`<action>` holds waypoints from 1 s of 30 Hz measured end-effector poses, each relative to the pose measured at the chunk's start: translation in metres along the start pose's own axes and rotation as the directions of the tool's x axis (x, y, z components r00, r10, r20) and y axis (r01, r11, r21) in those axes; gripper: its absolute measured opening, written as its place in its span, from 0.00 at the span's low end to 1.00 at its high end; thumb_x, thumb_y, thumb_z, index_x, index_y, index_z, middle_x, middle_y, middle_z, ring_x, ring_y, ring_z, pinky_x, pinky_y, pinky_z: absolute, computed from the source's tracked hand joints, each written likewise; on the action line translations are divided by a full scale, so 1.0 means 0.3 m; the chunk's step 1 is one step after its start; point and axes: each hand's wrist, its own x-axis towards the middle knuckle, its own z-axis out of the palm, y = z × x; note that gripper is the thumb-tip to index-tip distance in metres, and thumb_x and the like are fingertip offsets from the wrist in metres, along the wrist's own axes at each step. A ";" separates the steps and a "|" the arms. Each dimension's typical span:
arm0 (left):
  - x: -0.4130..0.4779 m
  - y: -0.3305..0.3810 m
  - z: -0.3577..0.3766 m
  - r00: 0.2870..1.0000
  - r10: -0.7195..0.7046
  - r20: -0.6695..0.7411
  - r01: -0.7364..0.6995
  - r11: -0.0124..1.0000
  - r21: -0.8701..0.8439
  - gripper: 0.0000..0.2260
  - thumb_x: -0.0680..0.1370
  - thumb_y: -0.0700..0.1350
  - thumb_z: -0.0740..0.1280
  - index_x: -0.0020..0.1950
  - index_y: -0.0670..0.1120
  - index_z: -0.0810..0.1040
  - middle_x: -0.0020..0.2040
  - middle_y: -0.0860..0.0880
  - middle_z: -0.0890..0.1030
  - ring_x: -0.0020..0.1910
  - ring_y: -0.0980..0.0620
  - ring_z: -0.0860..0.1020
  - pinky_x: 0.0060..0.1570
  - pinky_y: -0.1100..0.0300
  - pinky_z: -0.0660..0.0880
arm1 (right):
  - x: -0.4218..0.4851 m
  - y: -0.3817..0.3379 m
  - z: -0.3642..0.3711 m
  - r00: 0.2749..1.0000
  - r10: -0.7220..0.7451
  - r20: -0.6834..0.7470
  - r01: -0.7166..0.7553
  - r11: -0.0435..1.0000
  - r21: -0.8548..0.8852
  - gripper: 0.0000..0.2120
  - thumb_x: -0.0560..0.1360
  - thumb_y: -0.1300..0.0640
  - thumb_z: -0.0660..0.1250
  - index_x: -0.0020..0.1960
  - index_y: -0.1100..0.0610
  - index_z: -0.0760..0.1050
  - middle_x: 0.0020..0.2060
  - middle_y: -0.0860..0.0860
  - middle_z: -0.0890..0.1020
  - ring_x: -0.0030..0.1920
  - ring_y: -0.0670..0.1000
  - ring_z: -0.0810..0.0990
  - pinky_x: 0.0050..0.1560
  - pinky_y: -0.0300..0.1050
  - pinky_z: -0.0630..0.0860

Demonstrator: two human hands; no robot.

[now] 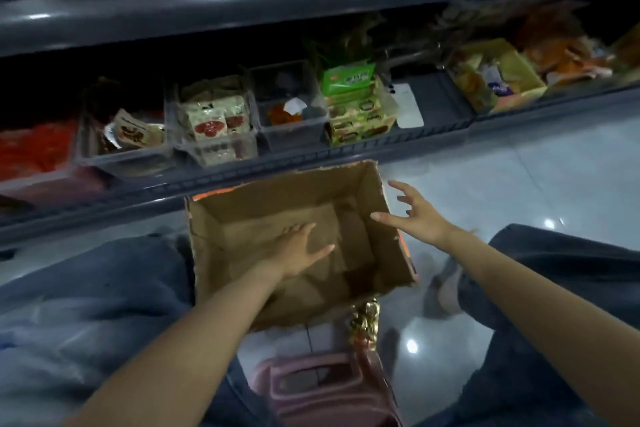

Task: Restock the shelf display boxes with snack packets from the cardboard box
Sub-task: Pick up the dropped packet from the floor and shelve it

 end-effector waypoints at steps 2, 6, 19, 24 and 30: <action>0.027 0.022 0.064 0.998 0.008 0.064 -0.008 1.000 -0.007 0.36 0.76 0.65 0.59 0.77 0.47 0.56 0.77 0.47 0.59 0.75 0.47 0.58 0.72 0.53 0.57 | -0.037 0.090 -0.010 0.994 0.071 -0.079 -0.064 0.994 0.085 0.35 0.71 0.45 0.71 0.73 0.49 0.61 0.71 0.46 0.63 0.70 0.49 0.64 0.62 0.41 0.66; 0.080 0.112 0.160 0.996 0.086 0.036 -0.085 0.996 -0.019 0.35 0.77 0.63 0.59 0.77 0.48 0.53 0.77 0.47 0.58 0.75 0.48 0.58 0.71 0.54 0.58 | -0.110 0.279 -0.027 0.912 0.283 -0.297 -0.189 0.932 0.309 0.26 0.74 0.48 0.68 0.69 0.55 0.68 0.66 0.50 0.71 0.62 0.49 0.72 0.58 0.40 0.69; 0.134 0.152 0.344 0.972 0.164 0.167 -0.152 0.985 -0.083 0.50 0.62 0.78 0.58 0.77 0.58 0.47 0.78 0.55 0.53 0.76 0.52 0.56 0.72 0.51 0.60 | -0.189 0.714 0.331 0.792 0.604 0.088 -0.573 0.684 0.452 0.25 0.72 0.62 0.72 0.65 0.66 0.68 0.57 0.60 0.77 0.51 0.51 0.75 0.36 0.28 0.72; 0.128 0.157 0.362 0.972 0.108 0.209 -0.101 0.994 -0.043 0.47 0.63 0.76 0.58 0.77 0.57 0.49 0.77 0.53 0.55 0.75 0.52 0.56 0.72 0.55 0.59 | -0.194 0.806 0.422 0.754 0.644 0.132 -0.621 0.632 0.464 0.18 0.70 0.55 0.74 0.56 0.60 0.73 0.47 0.55 0.77 0.41 0.48 0.75 0.32 0.32 0.71; 0.129 0.160 0.353 0.975 0.059 0.215 -0.053 0.998 -0.034 0.47 0.63 0.75 0.61 0.77 0.58 0.48 0.78 0.51 0.55 0.75 0.50 0.58 0.71 0.51 0.61 | -0.163 0.893 0.465 0.734 0.658 0.166 -0.656 0.623 0.426 0.09 0.73 0.53 0.72 0.41 0.58 0.78 0.40 0.55 0.80 0.44 0.53 0.79 0.45 0.42 0.73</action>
